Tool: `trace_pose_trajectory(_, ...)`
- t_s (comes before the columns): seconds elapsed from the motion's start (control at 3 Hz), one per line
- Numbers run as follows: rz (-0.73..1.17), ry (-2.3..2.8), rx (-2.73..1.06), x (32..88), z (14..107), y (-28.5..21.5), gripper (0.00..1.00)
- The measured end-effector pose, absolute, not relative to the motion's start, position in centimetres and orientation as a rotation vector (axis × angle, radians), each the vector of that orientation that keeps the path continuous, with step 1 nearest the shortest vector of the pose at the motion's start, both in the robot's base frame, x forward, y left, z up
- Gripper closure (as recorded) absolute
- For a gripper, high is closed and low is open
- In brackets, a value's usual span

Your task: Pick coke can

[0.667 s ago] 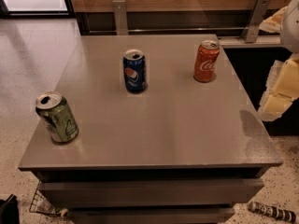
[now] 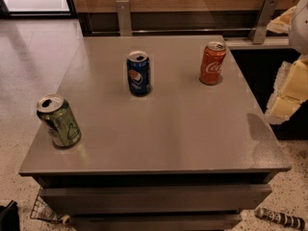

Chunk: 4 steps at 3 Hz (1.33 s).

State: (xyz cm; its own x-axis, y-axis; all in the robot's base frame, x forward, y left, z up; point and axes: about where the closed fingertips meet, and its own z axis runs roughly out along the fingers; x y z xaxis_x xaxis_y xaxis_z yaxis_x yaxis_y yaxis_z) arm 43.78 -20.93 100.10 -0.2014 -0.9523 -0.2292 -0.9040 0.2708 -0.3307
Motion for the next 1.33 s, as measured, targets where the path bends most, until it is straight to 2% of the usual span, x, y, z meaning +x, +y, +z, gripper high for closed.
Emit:
trace_pose_trajectory(0.67,0.150,1.861,-1.413,55.4,101.2,-22.4,0.00)
trace_pose_trajectory(1.33,0.441,1.653,-1.182,61.8,97.6,-22.8,0.00)
